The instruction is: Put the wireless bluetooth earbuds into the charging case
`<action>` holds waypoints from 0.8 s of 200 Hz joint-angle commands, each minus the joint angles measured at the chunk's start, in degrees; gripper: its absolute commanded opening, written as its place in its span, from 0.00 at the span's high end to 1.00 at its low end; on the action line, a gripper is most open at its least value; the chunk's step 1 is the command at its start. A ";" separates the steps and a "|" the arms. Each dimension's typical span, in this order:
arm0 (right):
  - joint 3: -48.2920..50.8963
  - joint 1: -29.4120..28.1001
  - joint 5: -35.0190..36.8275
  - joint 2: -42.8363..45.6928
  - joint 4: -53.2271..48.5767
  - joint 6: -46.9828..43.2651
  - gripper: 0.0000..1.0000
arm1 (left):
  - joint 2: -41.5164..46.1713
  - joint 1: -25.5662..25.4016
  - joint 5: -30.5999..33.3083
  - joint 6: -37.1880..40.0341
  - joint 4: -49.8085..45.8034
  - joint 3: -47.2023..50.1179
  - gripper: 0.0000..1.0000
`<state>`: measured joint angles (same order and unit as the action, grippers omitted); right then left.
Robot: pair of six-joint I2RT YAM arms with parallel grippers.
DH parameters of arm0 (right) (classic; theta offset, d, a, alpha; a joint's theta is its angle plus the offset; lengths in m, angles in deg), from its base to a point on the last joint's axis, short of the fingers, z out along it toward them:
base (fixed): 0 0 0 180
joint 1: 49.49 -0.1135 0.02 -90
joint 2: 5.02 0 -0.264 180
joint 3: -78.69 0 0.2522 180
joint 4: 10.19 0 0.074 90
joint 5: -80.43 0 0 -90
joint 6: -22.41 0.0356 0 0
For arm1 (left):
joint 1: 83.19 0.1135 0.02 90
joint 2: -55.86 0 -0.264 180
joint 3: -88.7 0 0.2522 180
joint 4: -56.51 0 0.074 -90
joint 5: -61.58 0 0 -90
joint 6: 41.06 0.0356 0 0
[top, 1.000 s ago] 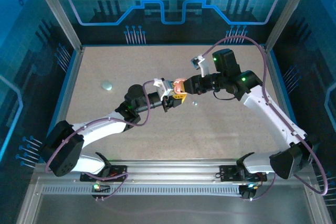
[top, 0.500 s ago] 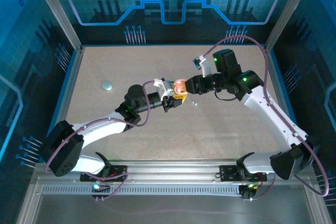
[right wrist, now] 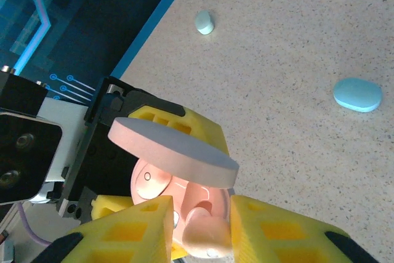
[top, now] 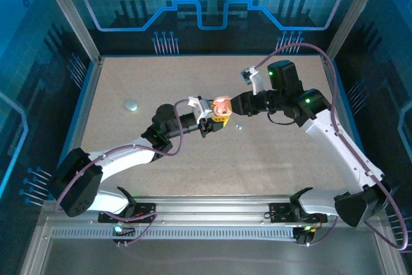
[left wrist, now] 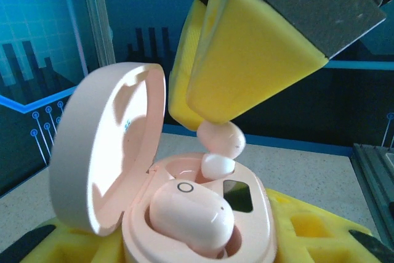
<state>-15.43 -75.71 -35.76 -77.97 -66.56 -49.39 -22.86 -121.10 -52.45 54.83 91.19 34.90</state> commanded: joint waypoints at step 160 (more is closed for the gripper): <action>14.43 15.34 3.98 1.30 0.46 9.72 0.67 | 2.41 -0.32 21.51 2.86 -8.10 0.64 0.69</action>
<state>-2.18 -60.67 -29.97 -72.24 -65.68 -40.37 -22.81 -121.19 -36.89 55.53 83.37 34.93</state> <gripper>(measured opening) 0.331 0.404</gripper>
